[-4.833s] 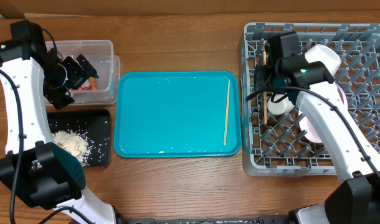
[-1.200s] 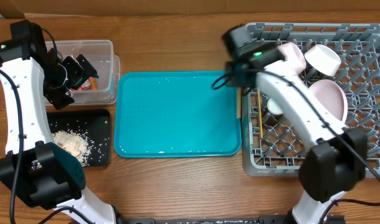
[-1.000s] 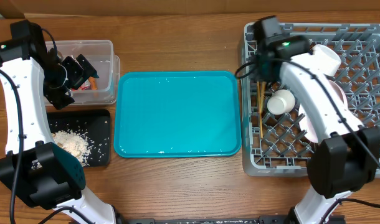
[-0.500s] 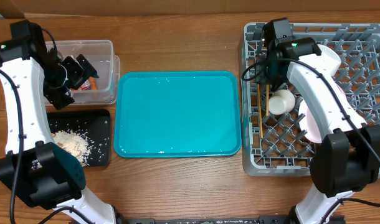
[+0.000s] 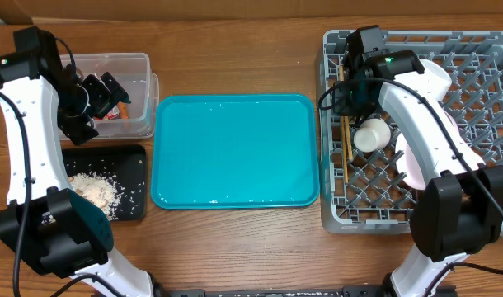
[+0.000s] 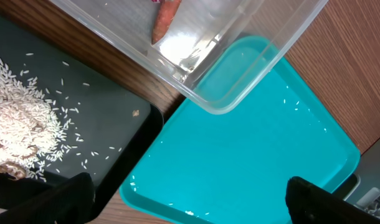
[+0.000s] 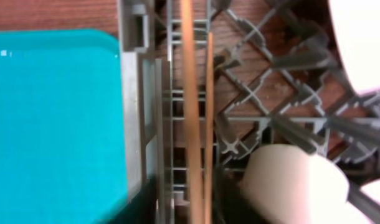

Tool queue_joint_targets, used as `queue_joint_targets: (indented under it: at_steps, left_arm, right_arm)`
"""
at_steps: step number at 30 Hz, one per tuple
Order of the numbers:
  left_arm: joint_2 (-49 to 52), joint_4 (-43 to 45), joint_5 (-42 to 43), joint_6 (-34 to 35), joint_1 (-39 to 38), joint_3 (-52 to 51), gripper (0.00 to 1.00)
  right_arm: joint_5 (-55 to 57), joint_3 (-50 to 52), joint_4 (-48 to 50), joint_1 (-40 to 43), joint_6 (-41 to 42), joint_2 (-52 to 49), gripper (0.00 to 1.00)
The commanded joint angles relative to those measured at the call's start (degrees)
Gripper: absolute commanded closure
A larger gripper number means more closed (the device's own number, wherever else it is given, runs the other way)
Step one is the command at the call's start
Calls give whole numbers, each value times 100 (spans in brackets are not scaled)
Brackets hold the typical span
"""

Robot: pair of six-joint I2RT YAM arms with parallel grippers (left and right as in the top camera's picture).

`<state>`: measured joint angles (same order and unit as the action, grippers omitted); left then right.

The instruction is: Sort waste into correct bins and load items into the dishwasher

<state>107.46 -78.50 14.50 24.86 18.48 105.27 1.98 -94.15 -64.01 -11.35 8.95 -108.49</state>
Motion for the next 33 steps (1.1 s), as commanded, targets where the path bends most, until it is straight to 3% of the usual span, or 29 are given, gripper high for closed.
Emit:
queue_joint_targets:
  at_steps: [1, 4, 13, 14, 15, 33]
  left_arm:
    - [-136, -13, -11, -131, -13, 107, 0]
    - [-136, -13, -11, -131, -13, 107, 0]
    - [-136, -13, -11, -131, -13, 107, 0]
    - [-136, -13, -11, -131, -13, 107, 0]
    - [-136, -13, -11, -131, -13, 107, 0]
    - [-136, -13, -11, -131, -13, 107, 0]
  right_arm:
    - [-42, 24, 28, -20, -26, 153, 48]
    - [-39, -11, 11, -17, -48, 162, 48]
    - [-256, -1373, -1036, -4, -44, 955, 46]
    - [-256, -1408, -1099, -4, -44, 1067, 14]
    - [-254, -1412, -1143, -4, -44, 1266, 0]
    - [-254, -1375, -1134, -4, -44, 1419, 0]
